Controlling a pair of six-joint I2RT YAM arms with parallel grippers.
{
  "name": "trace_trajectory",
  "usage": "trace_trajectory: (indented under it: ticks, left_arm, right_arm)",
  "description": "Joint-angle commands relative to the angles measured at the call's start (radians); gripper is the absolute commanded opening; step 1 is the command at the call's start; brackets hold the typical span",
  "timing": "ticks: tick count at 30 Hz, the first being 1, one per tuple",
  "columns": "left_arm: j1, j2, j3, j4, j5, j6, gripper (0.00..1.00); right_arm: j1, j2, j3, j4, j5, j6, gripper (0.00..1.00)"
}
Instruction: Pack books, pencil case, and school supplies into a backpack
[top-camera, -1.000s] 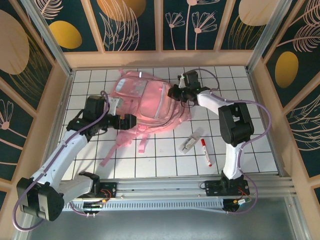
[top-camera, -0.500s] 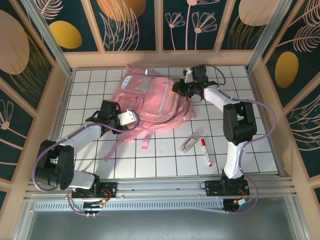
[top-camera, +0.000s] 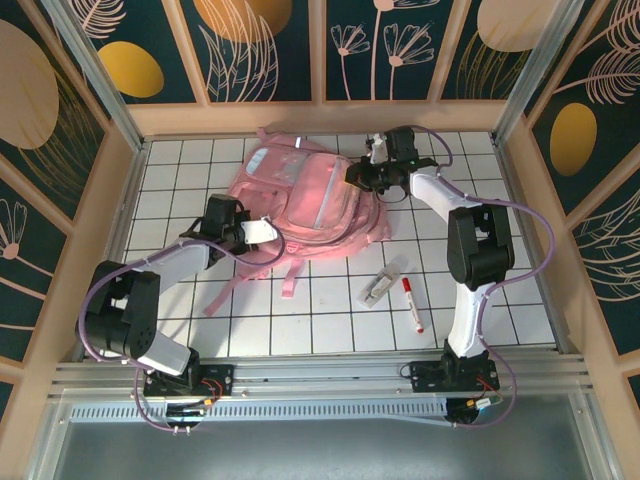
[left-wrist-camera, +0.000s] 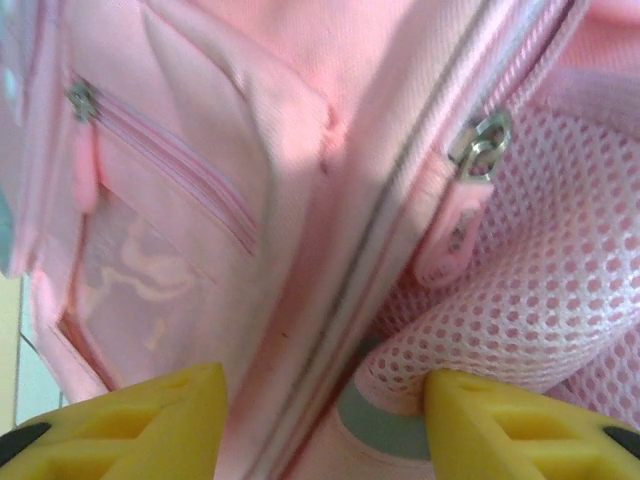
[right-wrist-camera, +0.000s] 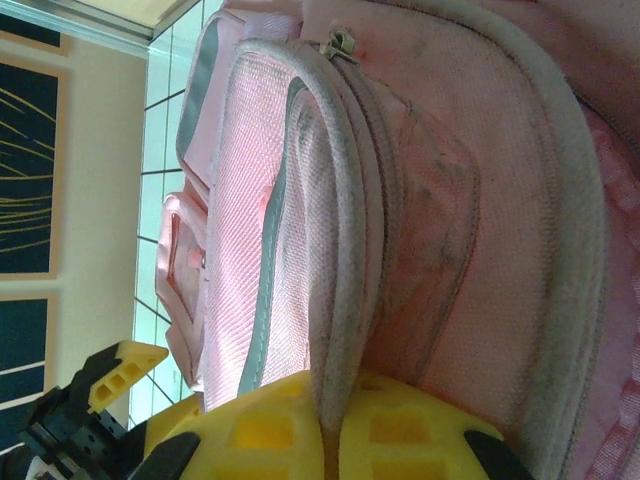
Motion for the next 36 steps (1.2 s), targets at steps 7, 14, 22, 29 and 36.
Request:
trace_trajectory:
  ticks: [7,14,22,29,36]
  left_arm:
    - [0.052,-0.050,0.174,-0.240,0.180,0.176,0.51]
    - [0.056,0.062,0.161,-0.143,0.151,0.220,0.60]
    - [0.057,0.116,0.136,-0.131,0.141,0.231,0.66]
    - [0.057,0.204,0.188,-0.213,0.166,0.297,0.83]
    - [0.052,0.266,0.197,-0.148,0.175,0.278,0.55]
  right_arm:
    - [-0.012,-0.006,0.035,-0.107,-0.076,-0.095,0.07]
    - [-0.008,-0.004,0.059,-0.171,-0.075,-0.127,0.07]
    - [-0.008,0.003,0.064,-0.210,-0.068,-0.152,0.07]
    - [-0.008,0.016,0.075,-0.226,-0.076,-0.171,0.07]
    - [-0.007,0.036,0.089,-0.239,-0.070,-0.181,0.07]
